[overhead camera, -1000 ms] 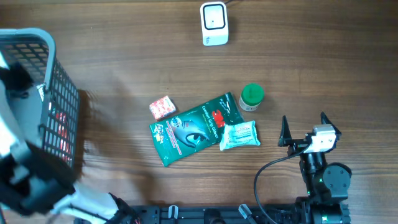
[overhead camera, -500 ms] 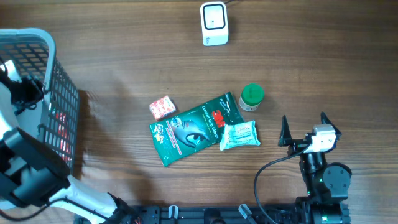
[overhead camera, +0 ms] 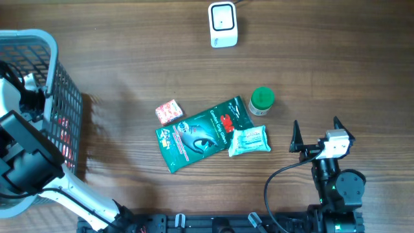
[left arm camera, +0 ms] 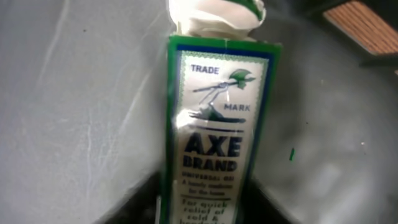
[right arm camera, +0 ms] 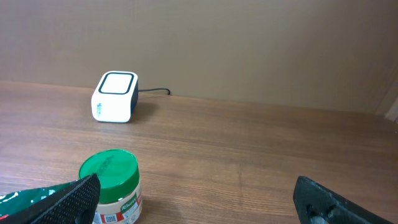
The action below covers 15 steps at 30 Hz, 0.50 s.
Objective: Scan the item barcode
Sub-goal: 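Reach the left gripper into the basket and grasp the white tube box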
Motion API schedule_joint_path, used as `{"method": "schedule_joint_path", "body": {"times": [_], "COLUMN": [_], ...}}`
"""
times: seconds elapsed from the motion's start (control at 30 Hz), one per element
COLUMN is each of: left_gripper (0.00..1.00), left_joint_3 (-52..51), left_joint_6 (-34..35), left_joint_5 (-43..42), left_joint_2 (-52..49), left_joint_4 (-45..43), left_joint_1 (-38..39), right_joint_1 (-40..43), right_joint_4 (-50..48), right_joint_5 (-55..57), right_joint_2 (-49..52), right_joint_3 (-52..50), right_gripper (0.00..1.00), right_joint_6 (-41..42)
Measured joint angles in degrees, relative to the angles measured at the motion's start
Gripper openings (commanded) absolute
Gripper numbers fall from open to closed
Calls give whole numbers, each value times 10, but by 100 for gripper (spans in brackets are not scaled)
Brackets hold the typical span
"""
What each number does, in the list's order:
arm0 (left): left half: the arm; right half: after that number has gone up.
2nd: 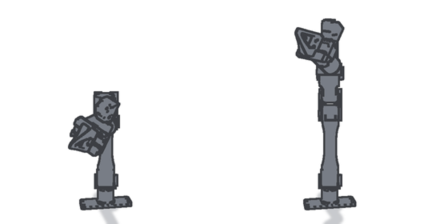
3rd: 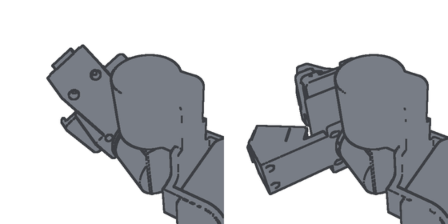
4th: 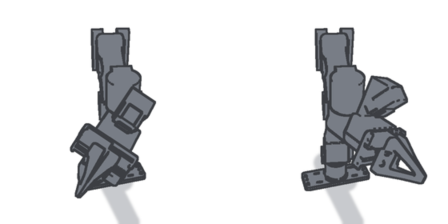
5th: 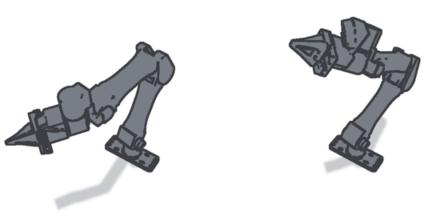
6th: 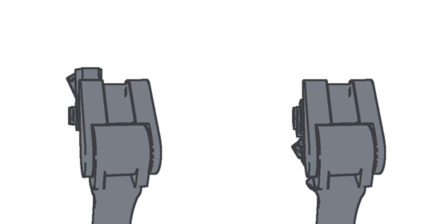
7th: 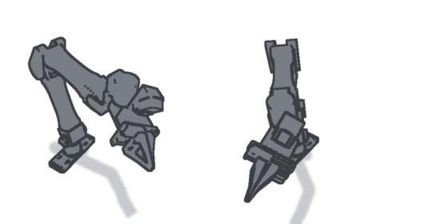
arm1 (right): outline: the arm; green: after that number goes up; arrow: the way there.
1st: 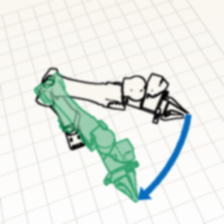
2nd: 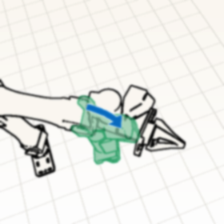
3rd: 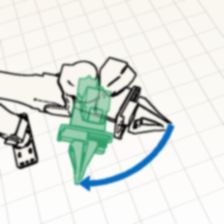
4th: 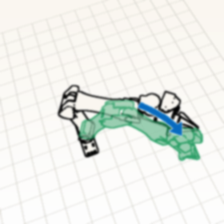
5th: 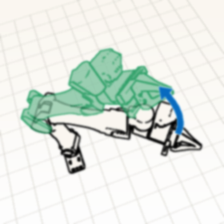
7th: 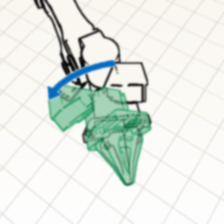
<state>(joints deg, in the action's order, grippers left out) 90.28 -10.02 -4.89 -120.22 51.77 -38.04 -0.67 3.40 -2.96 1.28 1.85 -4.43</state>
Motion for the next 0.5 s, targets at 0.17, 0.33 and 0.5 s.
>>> {"method": "schedule_joint_path", "body": {"times": [0.17, 0.33, 0.5], "left_gripper": [13, 16, 18], "left_joint_3": [0, -1, -4], "left_joint_6": [-2, -2, 1], "left_joint_5": [5, 13, 19], "left_joint_2": [0, 16, 140], "left_joint_4": [2, 12, 21], "left_joint_1": [0, 0, 0], "right_joint_1": [0, 0, 0], "right_joint_4": [0, 0, 0], "right_joint_5": [0, 0, 0], "right_joint_2": [0, 0, 0], "right_joint_3": [0, 0, 0], "right_gripper": [100, 100, 100], "right_joint_6": [0, 0, 0]}}
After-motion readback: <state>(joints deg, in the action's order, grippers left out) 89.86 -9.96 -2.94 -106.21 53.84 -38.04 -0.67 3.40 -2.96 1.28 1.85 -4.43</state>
